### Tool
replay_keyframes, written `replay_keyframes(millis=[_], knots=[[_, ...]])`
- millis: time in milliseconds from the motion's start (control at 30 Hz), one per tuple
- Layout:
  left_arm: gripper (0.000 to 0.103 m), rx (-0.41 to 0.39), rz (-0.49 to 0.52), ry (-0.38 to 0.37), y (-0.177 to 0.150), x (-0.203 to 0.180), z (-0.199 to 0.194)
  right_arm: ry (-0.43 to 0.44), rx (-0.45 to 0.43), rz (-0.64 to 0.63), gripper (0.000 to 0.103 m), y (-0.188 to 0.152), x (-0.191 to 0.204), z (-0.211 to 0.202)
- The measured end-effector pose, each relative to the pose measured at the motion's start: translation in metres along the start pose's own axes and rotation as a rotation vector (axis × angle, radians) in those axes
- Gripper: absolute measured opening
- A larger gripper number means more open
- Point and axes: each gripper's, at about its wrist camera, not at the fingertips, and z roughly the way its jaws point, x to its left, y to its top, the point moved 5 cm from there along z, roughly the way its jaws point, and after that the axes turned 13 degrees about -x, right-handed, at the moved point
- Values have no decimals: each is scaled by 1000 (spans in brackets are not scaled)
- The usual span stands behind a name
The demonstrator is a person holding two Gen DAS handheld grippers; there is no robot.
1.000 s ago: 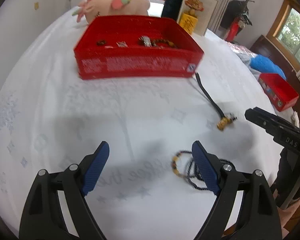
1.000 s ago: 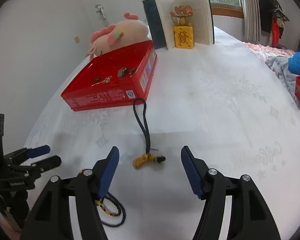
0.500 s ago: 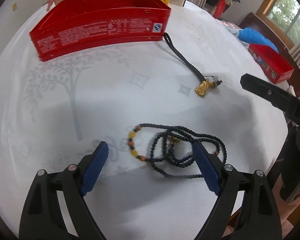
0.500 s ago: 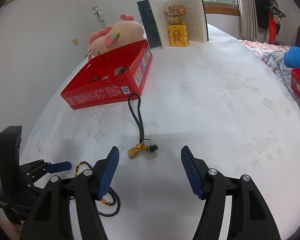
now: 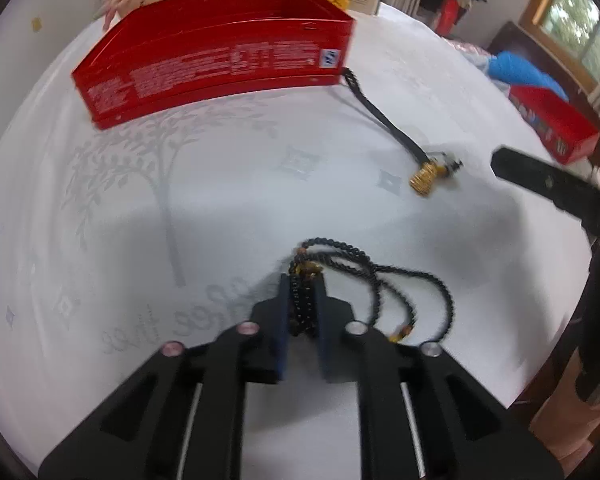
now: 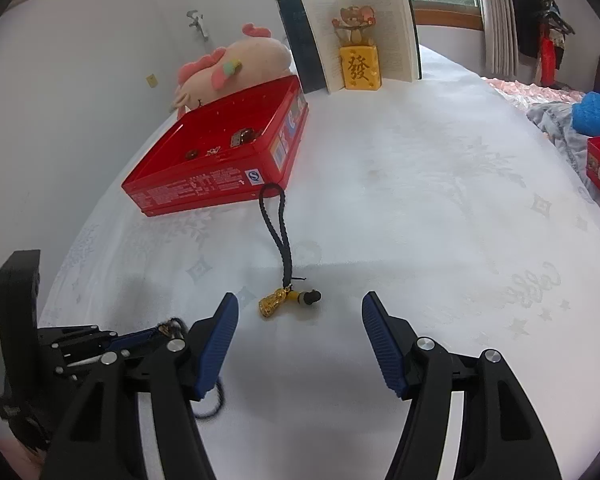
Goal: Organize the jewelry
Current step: 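Lower the left tool onto the black beaded necklace and grasp it, then grasp the black cord with gold charm using the right tool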
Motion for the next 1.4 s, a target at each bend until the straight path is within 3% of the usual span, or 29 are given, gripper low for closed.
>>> replay_keyframes(millis=[167, 333, 533, 800, 900, 967, 1133, 1267, 1400], knots=[[6, -45, -61, 72, 10, 34, -6, 35, 41, 40, 64, 0, -3, 9], [6, -80, -123, 128, 21, 70, -11, 59, 100, 81, 51, -4, -1, 19], [5, -74, -154, 114, 21, 85, -8, 59, 146, 144, 41, -8, -1, 27], [7, -67, -123, 46, 16, 73, -9, 57, 198, 182, 41, -12, 13, 44], [21, -62, -105, 50, 17, 69, -4, 49, 218, 204, 41, -14, 17, 55], [42, -62, -93, 41, 18, 64, -1, 31, 213, 209, 41, -13, 17, 59], [58, -59, -48, 36, 18, 51, 3, 6, 205, 224, 36, -9, 17, 67], [55, -65, 8, 72, 17, 40, 10, -40, 189, 211, 15, -9, 11, 70], [30, -71, 23, 66, 19, 34, 9, -35, 172, 196, 11, -9, 9, 68]])
